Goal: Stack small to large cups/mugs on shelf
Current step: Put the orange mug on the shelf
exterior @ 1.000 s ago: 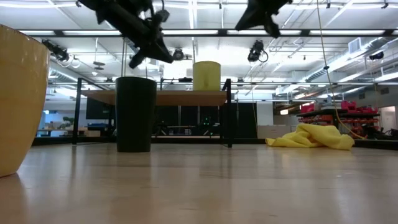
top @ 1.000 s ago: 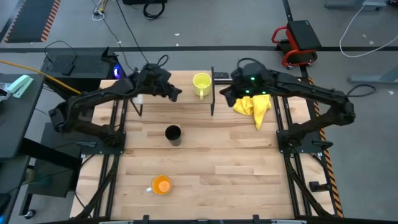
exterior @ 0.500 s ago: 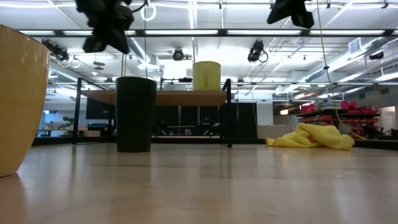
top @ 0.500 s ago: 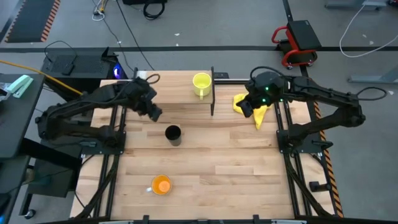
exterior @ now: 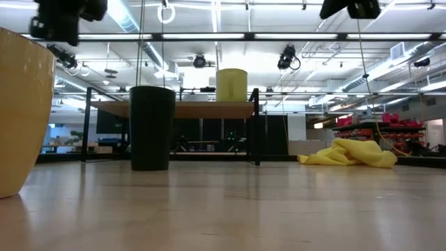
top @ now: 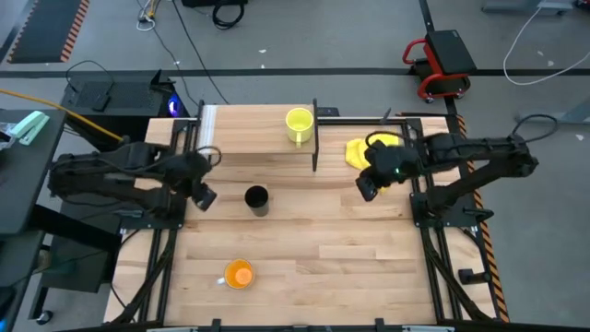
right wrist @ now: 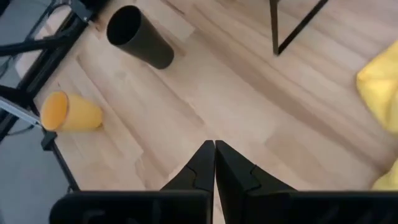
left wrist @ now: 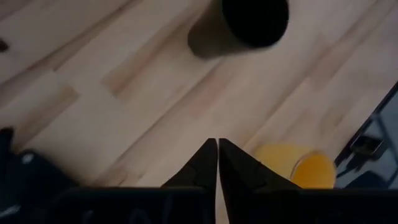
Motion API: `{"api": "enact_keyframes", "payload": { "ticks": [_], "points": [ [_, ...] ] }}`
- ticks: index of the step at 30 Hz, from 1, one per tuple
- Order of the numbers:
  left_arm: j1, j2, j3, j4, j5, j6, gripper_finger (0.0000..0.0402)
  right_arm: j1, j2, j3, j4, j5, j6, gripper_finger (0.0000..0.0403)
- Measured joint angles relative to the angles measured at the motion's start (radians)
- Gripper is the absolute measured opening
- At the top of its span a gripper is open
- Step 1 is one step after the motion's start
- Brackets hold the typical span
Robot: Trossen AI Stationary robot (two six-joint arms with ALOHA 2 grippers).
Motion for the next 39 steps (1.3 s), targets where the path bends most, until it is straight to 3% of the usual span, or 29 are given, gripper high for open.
{"api": "enact_keyframes", "payload": {
  "ticks": [3, 9, 15, 18, 22, 28, 33, 39],
  "points": [
    [-0.102, -0.012, 0.000, -0.042, -0.029, -0.052, 0.0023, 0.090, 0.020, 0.000, -0.002, 0.057, 0.100, 0.0017],
    [-0.339, -0.018, -0.001, -0.081, -0.117, -0.144, 0.0011, 0.232, 0.113, 0.000, -0.056, 0.060, 0.327, 0.0006],
    [-0.555, -0.015, -0.004, -0.073, -0.202, -0.290, 0.0019, 0.333, 0.227, 0.000, -0.035, 0.090, 0.456, 0.0012],
    [-0.642, -0.016, -0.048, -0.001, -0.236, -0.389, 0.0027, 0.371, 0.282, 0.000, -0.030, 0.101, 0.490, 0.0020],
    [-0.743, -0.009, -0.172, 0.237, -0.240, -0.498, 0.0035, 0.394, 0.359, 0.000, 0.046, 0.112, 0.510, 0.0024],
    [-0.796, 0.048, -0.362, 0.632, -0.259, -0.653, 0.0029, 0.407, 0.515, 0.000, 0.417, 0.158, 0.197, 0.0010],
    [-0.796, 0.109, -0.386, 0.711, -0.327, -0.719, 0.0016, 0.405, 0.666, -0.006, 0.619, 0.127, 0.012, 0.0007],
    [-0.796, 0.169, -0.386, 0.772, -0.314, -0.764, 0.0013, 0.384, 0.838, -0.087, 1.108, 0.010, -0.113, 0.0004]
  ]
}}
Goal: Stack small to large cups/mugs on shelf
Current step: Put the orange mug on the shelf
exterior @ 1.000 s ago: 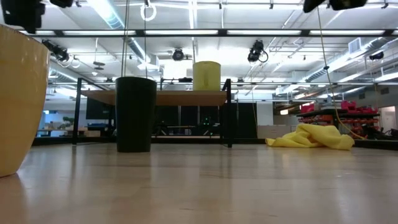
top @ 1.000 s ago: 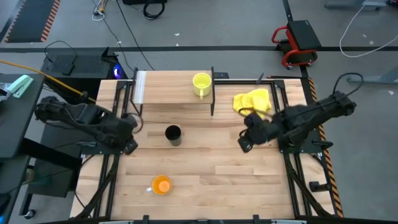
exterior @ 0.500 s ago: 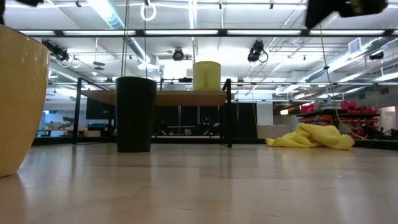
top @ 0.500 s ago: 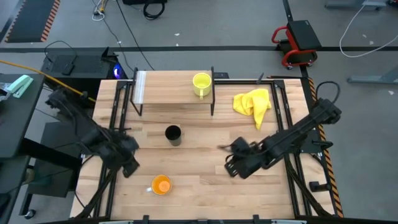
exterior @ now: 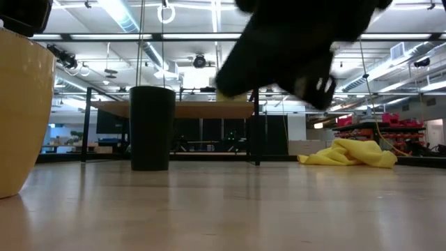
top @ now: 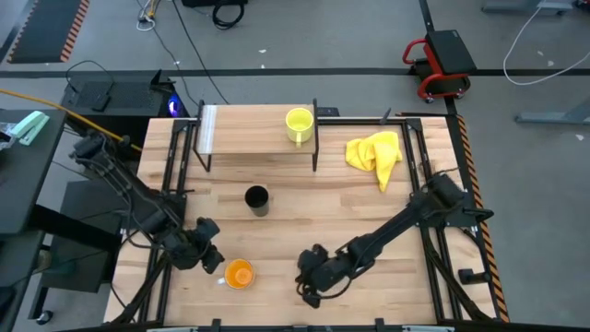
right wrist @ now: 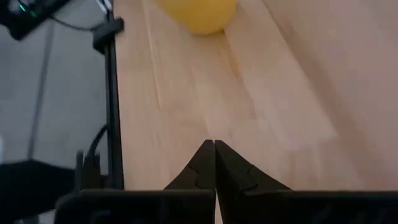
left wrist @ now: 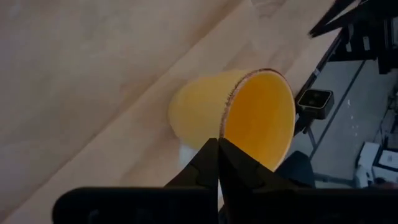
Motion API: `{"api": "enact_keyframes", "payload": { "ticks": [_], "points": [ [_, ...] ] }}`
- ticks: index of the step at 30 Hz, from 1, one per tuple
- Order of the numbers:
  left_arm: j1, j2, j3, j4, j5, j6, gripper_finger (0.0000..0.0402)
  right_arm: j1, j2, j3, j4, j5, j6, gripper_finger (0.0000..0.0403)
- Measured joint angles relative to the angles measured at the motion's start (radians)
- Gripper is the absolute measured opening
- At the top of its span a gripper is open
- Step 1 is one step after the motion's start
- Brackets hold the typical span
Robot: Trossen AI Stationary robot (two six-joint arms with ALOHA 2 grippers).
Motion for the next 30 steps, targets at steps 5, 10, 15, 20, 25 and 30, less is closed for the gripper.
{"api": "enact_keyframes", "payload": {
  "ticks": [5, 10, 15, 20, 25, 30],
  "points": [
    [0.000, 0.022, 0.000, 0.019, 0.015, -0.008, 0.0023, -0.045, 0.097, 0.008, 0.194, -0.002, -0.043, 0.0002],
    [0.000, 0.021, 0.000, 0.018, 0.016, -0.009, 0.0021, -0.076, 0.188, 0.088, 0.329, -0.061, -0.127, 0.0001],
    [0.000, 0.021, 0.000, 0.017, 0.021, -0.008, 0.0014, -0.102, 0.248, 0.185, 0.314, -0.134, -0.189, 0.0001],
    [0.000, 0.021, 0.000, 0.013, 0.034, -0.006, 0.0019, -0.115, 0.293, 0.273, 0.287, -0.221, -0.232, 0.0000],
    [0.000, 0.020, 0.000, 0.016, 0.035, -0.005, 0.0024, -0.137, 0.333, 0.339, 0.278, -0.251, -0.244, 0.0000],
    [0.001, 0.020, 0.000, 0.021, 0.035, -0.007, 0.0017, -0.155, 0.345, 0.378, 0.278, -0.253, -0.245, 0.0000]
  ]
}}
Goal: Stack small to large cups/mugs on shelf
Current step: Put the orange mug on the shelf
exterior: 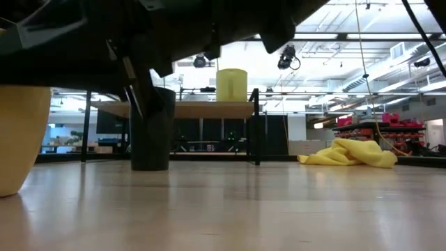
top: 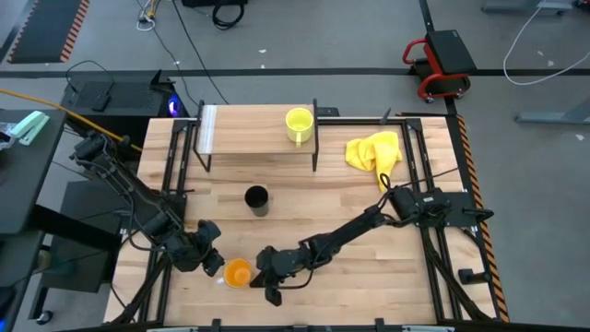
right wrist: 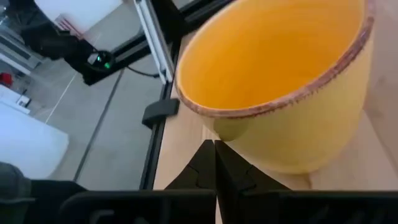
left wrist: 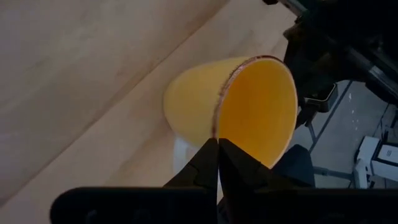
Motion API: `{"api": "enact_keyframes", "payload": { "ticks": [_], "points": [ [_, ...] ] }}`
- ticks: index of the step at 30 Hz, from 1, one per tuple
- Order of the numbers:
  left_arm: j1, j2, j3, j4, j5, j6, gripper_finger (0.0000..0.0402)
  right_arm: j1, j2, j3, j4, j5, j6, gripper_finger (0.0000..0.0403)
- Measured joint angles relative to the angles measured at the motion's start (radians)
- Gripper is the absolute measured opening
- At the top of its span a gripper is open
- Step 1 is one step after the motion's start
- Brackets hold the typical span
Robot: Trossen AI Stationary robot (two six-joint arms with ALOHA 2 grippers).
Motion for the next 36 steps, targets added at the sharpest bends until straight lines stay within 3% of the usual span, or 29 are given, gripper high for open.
{"api": "enact_keyframes", "payload": {
  "ticks": [13, 23, 31, 36],
  "points": [
    [0.002, 0.000, 0.000, 0.002, -0.002, -0.003, 0.0026, -0.070, -0.007, 0.001, -0.001, 0.031, 0.013, 0.0000],
    [0.023, 0.000, 0.000, 0.000, -0.060, 0.027, 0.0023, -0.110, -0.008, 0.001, 0.000, 0.034, 0.016, 0.0000],
    [0.048, -0.027, 0.001, -0.040, 0.063, 0.015, 0.0026, -0.097, -0.010, 0.001, 0.001, 0.006, 0.059, 0.0002],
    [0.052, -0.099, 0.001, -0.045, 0.066, -0.008, 0.0009, -0.066, -0.011, 0.001, 0.001, -0.004, 0.063, 0.0002]
  ]
}}
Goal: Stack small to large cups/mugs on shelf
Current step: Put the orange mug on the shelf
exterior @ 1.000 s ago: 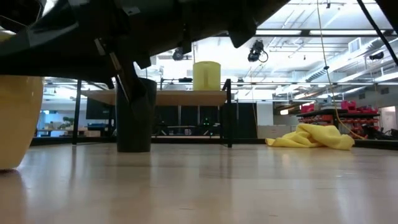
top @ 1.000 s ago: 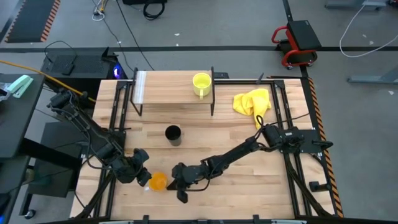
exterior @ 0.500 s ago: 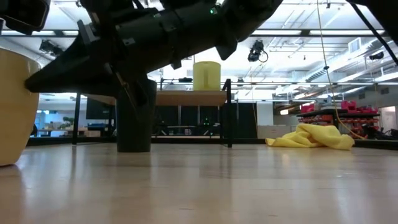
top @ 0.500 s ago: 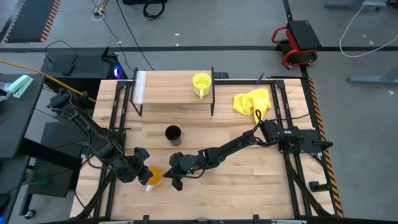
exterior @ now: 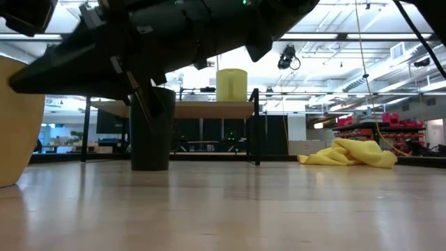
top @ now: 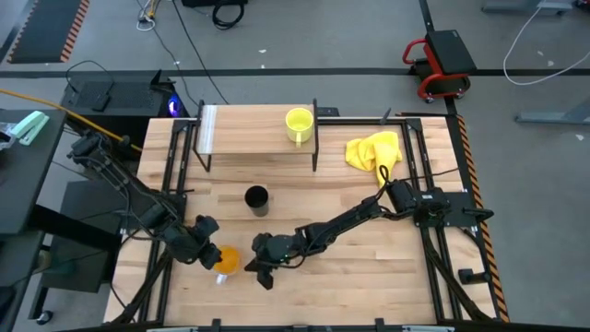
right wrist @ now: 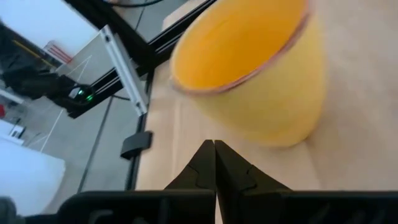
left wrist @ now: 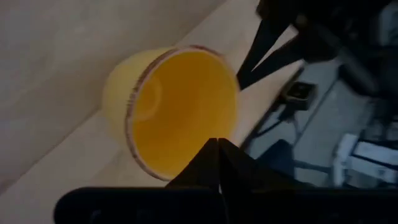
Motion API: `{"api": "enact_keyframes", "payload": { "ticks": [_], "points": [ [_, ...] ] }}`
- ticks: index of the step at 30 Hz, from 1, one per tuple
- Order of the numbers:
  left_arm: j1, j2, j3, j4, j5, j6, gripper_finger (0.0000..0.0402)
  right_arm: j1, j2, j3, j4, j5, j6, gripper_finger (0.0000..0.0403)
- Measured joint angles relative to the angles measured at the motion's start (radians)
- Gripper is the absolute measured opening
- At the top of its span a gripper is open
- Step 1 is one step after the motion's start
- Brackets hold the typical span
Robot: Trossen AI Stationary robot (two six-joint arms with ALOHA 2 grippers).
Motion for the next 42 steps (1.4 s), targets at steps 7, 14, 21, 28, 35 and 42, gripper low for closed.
{"api": "enact_keyframes", "payload": {
  "ticks": [7, 14, 21, 28, 35, 42],
  "points": [
    [0.023, -0.077, 0.000, -0.027, 0.005, -0.019, 0.0010, 0.029, 0.000, 0.000, 0.000, 0.000, 0.000, 0.0002],
    [0.041, -0.078, 0.122, -0.288, 0.058, -0.040, 0.0005, 0.038, -0.065, 0.000, -0.093, 0.023, -0.051, 0.0003],
    [0.045, 0.056, 0.363, -0.699, 0.032, -0.064, 0.0015, 0.036, -0.176, 0.000, -0.285, 0.090, -0.125, 0.0003],
    [0.046, 0.261, 0.374, -0.623, 0.006, 0.092, 0.0010, 0.045, -0.266, 0.000, -0.529, 0.166, -0.126, 0.0006],
    [0.070, 0.304, 0.373, -0.578, 0.077, 0.100, 0.0032, 0.074, -0.290, 0.000, -0.569, 0.191, -0.135, 0.0007],
    [0.106, 0.304, 0.373, -0.514, 0.077, 0.118, 0.0072, 0.080, -0.289, 0.000, -0.579, 0.192, -0.135, 0.0007]
  ]
}}
